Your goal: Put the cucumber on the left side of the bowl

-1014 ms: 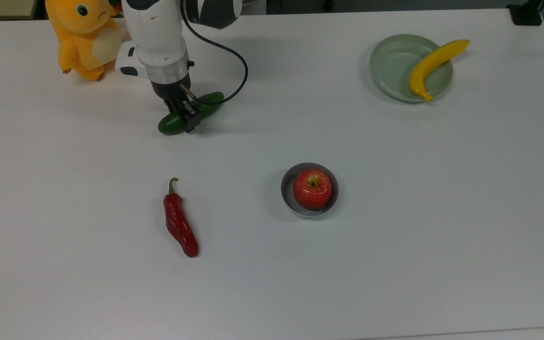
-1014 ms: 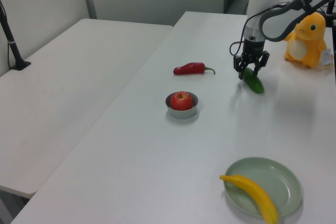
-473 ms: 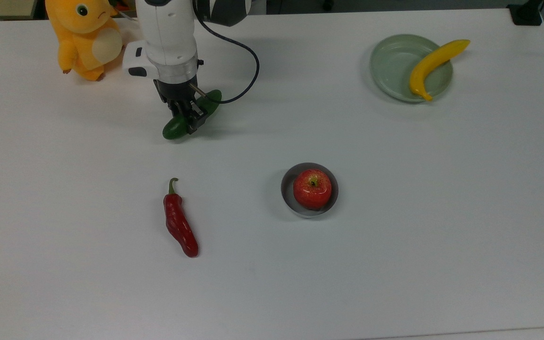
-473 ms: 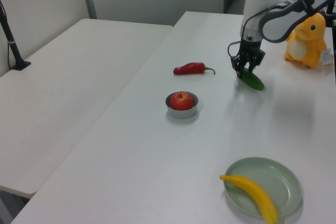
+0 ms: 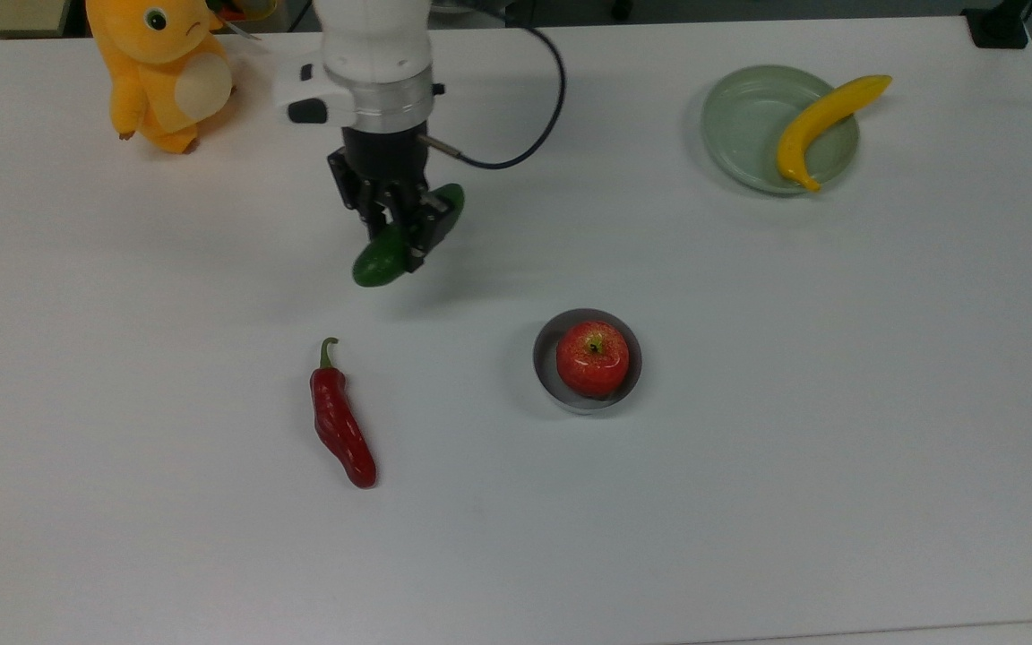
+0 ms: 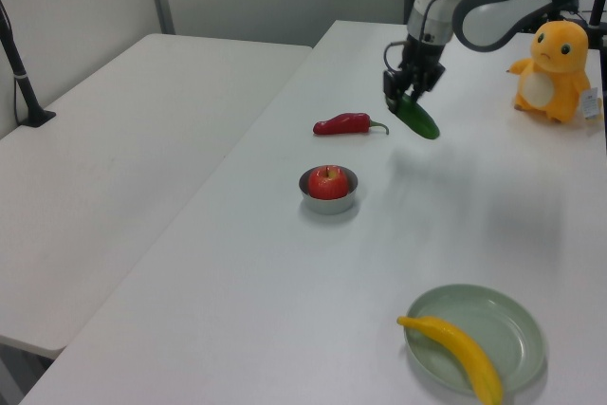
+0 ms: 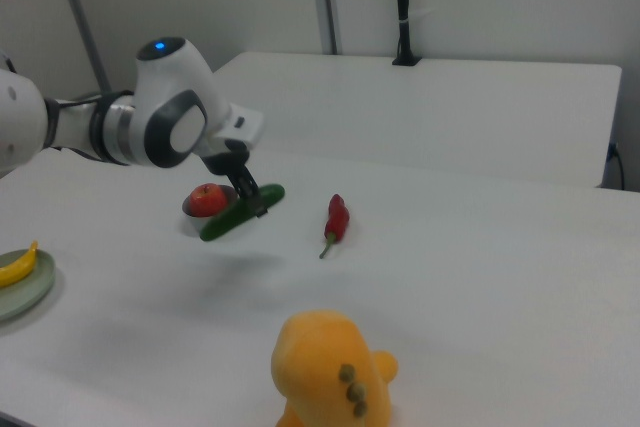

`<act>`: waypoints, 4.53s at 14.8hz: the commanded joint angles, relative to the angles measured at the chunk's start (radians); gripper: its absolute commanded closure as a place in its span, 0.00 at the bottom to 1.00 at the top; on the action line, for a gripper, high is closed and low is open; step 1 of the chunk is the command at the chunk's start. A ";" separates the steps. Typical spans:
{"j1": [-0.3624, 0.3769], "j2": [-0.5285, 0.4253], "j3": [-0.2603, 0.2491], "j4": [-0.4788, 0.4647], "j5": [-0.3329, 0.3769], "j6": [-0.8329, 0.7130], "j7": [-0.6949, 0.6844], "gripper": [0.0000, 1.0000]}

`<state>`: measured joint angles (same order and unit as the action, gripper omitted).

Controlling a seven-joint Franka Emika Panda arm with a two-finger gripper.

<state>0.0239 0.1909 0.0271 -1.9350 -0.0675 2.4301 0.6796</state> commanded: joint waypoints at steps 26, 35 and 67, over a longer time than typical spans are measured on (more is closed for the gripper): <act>0.149 0.321 0.223 0.225 -0.336 0.293 -0.098 0.90; 0.151 0.349 0.224 0.225 -0.393 0.333 -0.098 0.85; 0.134 -0.178 0.111 0.148 0.005 -0.500 -0.411 0.00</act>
<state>0.1578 0.0709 0.1833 -1.7234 -0.0847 1.9793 0.2960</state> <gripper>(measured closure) 0.000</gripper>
